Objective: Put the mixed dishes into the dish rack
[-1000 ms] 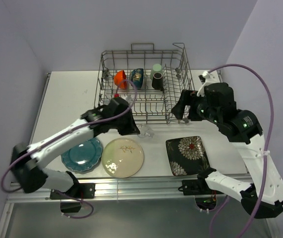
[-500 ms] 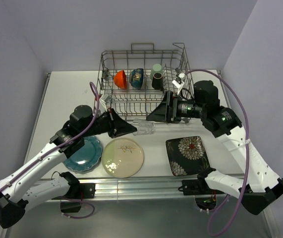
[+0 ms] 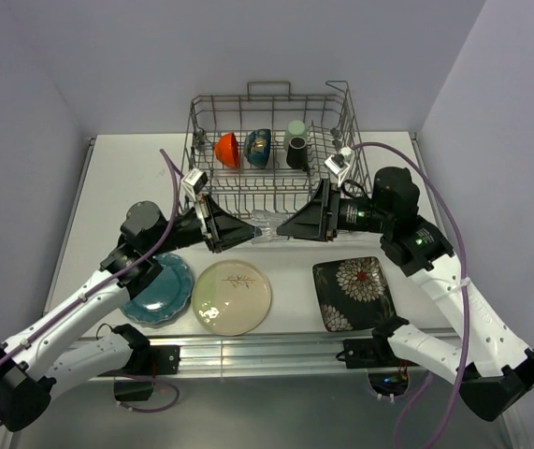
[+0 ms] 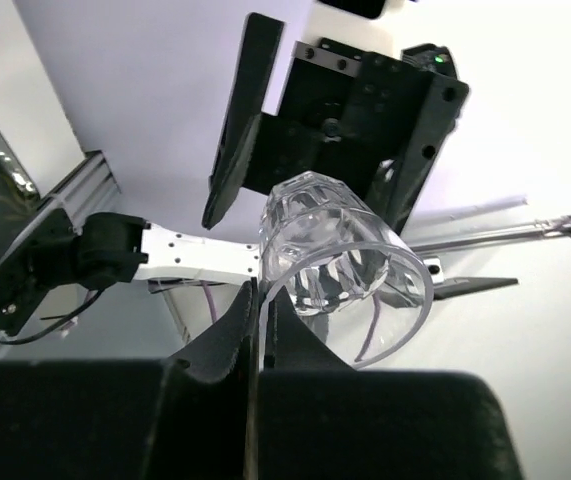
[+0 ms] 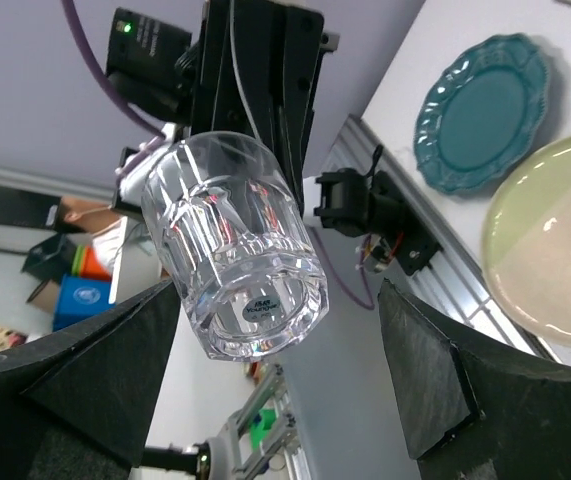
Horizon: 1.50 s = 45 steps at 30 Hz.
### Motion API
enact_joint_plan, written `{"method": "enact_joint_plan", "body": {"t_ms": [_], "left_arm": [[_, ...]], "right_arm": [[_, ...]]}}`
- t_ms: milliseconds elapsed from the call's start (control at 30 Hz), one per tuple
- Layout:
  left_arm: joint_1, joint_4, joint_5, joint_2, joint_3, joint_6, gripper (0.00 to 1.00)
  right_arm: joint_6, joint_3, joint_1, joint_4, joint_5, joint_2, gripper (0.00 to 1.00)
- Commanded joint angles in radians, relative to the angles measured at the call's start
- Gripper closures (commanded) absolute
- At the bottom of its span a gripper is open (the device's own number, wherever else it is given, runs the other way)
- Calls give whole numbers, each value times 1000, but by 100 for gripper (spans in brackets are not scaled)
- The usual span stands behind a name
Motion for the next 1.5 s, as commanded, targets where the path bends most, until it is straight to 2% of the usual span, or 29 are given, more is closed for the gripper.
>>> {"method": "enact_joint_plan", "body": {"t_ms": [0, 67, 233, 400, 700, 800, 867, 967, 1000, 1033, 1100, 1133, 1200, 1233, 1267, 1333, 1367, 1400, 1467], "left_arm": [[2, 200, 25, -7, -20, -85, 100], [4, 283, 19, -4, -54, -138, 100], [4, 329, 25, 10, -74, -178, 100], [4, 404, 28, 19, -95, -220, 100], [6, 463, 25, 14, -144, -261, 100], [7, 478, 34, 21, -150, -267, 100], [12, 470, 42, 22, -149, -267, 100], [22, 467, 53, 28, -147, -269, 100], [28, 461, 59, 30, -144, -264, 100], [30, 452, 62, 30, -138, -260, 99], [41, 420, 66, 34, -127, -248, 84], [47, 404, 65, 33, -124, -241, 59], [68, 342, 65, 24, -107, -214, 30], [81, 297, 63, 8, -97, -192, 6], [108, 241, 56, -4, -81, -135, 1], [139, 25, 25, -44, -25, -61, 1], [156, -64, 11, -56, 3, 35, 1], [188, -270, -7, -67, 76, 93, 1], [214, -521, -126, -79, 173, 276, 1]], "right_arm": [[55, -45, 4, 128, -51, -18, 14], [63, -49, 4, 139, -57, -15, 15], [89, -69, 4, 210, -58, -12, 17], [218, -123, 4, 401, -86, 5, 18], [307, -153, 2, 543, -74, 19, 19], [310, -150, 2, 548, -69, 25, 23], [310, -143, 2, 546, -68, 31, 33], [306, -124, 4, 538, -71, 43, 68], [301, -117, 4, 522, -65, 48, 96], [295, -95, 5, 509, -63, 55, 100], [270, -74, 7, 482, -60, 66, 100], [263, -51, 10, 469, -54, 78, 100], [227, -22, 9, 428, -43, 95, 100], [180, 19, 9, 405, -22, 118, 100], [145, 47, 9, 315, -3, 130, 100], [30, 146, 7, 229, 67, 188, 100], [-5, 181, 7, 139, 98, 210, 100], [-44, 261, 7, 91, 135, 262, 100], [-153, 348, 7, -53, 259, 321, 100]]}}
